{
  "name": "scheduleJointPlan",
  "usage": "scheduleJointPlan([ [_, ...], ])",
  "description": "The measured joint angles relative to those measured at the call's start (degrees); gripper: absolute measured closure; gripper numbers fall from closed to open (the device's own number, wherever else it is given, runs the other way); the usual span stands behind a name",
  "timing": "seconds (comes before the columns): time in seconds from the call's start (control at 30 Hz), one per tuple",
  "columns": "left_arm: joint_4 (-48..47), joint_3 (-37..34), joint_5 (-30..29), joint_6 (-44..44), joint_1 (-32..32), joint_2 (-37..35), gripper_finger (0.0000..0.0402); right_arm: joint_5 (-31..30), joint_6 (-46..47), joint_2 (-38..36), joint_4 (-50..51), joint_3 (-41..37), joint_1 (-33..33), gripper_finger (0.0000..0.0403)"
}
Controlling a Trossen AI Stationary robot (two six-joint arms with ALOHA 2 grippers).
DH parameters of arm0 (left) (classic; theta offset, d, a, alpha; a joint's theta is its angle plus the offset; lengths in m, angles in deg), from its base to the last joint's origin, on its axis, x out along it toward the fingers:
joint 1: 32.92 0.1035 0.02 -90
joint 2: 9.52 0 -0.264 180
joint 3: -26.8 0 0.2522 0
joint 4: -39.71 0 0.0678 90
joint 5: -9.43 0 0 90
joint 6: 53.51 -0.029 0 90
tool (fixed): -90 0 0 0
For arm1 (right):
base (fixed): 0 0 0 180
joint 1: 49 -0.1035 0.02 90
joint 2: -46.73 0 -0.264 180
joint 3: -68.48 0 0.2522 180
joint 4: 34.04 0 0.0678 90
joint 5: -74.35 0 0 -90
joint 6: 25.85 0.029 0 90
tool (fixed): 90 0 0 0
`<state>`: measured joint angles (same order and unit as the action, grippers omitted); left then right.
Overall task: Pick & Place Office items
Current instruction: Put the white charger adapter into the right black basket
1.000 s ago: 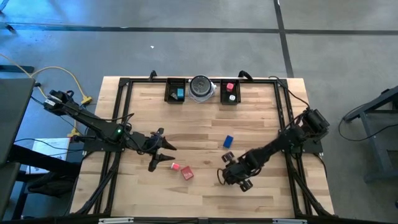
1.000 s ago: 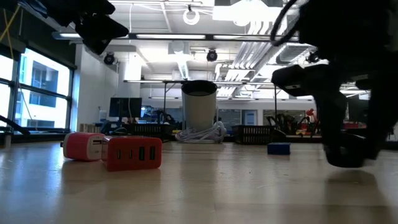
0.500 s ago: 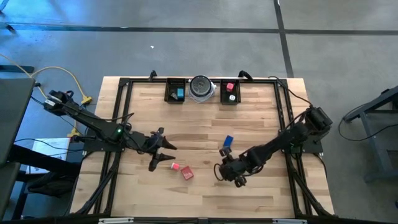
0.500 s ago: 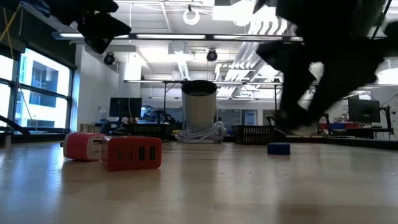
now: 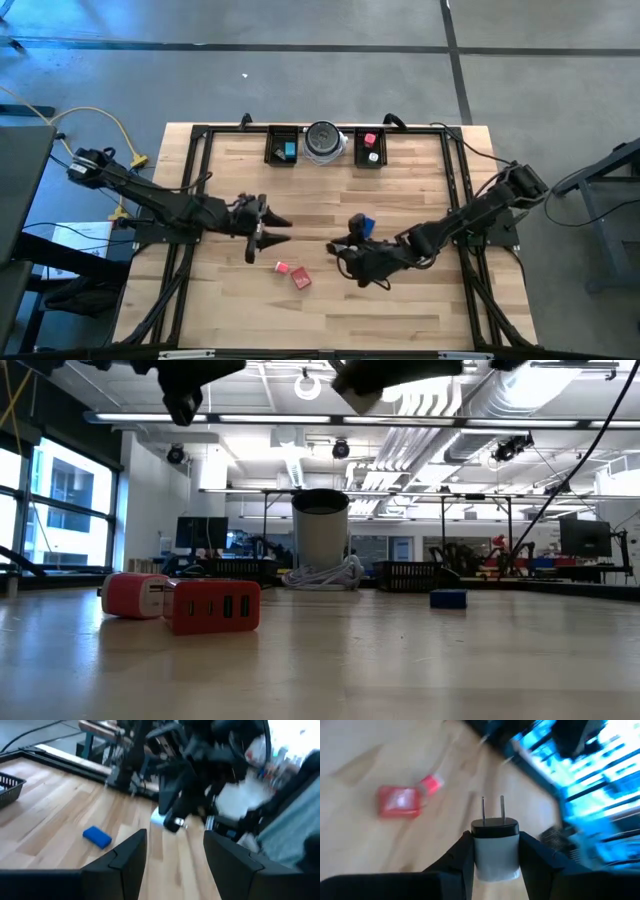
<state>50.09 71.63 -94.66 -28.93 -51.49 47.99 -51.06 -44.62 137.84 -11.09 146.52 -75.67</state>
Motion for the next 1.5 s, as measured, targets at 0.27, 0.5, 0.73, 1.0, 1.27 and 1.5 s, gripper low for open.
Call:
scheduleJointPlan([
  [0.27,7.08,-0.02,-1.16,10.91,3.46,2.67,0.0210,-2.83,-9.76,0.00,-15.14,-0.01,3.32,0.0292],
  [0.5,15.06,-0.02,2.21,14.49,4.25,7.60,0.0210,-3.11,-14.59,0.00,-21.17,-0.01,4.74,0.0292],
  [0.73,21.42,0.00,4.36,13.46,4.23,9.63,0.0210,0.30,-15.52,0.02,-27.17,-0.01,5.02,0.0292],
  [1.0,24.92,0.00,6.04,10.77,4.23,9.65,0.0210,1.98,-14.15,0.02,-33.17,-1.23,6.75,0.0292],
  [1.27,25.73,0.00,6.38,10.14,4.23,9.62,0.0210,7.08,-13.17,0.04,-39.85,-4.38,9.09,0.0292],
  [1.5,26.47,0.00,6.51,10.23,4.23,9.62,0.0210,10.68,-14.73,0.07,-42.12,-4.38,9.52,0.0292],
])
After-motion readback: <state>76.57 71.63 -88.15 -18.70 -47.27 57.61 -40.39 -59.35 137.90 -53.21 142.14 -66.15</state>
